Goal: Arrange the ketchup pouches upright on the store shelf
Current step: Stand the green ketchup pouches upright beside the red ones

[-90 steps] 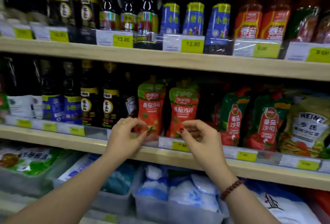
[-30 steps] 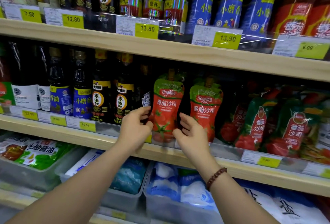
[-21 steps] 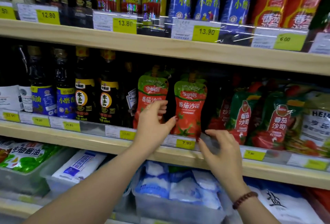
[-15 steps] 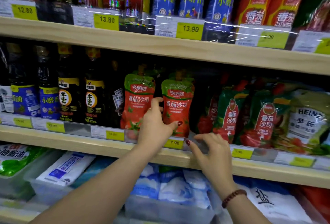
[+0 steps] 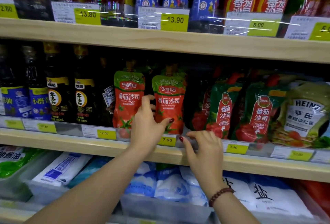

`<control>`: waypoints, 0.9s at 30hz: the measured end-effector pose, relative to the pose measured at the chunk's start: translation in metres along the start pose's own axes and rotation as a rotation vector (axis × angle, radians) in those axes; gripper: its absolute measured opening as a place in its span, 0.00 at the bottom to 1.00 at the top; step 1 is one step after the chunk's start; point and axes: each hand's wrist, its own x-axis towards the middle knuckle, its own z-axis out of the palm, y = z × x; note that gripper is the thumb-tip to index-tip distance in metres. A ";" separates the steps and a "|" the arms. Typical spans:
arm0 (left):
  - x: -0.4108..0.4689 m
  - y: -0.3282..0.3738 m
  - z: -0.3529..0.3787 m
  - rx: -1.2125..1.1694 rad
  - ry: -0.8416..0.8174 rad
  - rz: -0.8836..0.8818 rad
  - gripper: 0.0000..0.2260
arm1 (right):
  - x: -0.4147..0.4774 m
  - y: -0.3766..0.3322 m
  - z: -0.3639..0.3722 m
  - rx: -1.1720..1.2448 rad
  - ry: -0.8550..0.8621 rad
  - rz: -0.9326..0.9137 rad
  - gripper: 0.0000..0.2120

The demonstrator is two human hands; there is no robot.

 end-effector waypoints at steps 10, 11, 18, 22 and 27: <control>-0.024 0.044 0.021 -0.135 -0.039 0.260 0.22 | 0.016 0.046 -0.061 0.292 0.134 0.143 0.12; -0.025 0.053 0.030 -0.183 -0.104 0.217 0.23 | 0.019 0.053 -0.066 0.313 0.152 0.196 0.12; -0.013 0.087 0.085 -0.295 -0.294 -0.086 0.26 | 0.010 0.092 -0.080 0.078 0.046 0.148 0.07; -0.006 0.085 0.093 -0.309 -0.264 -0.065 0.17 | 0.006 0.100 -0.076 0.072 0.038 0.062 0.07; 0.001 0.083 0.091 -0.359 -0.292 -0.050 0.13 | 0.001 0.106 -0.073 0.116 0.032 0.046 0.07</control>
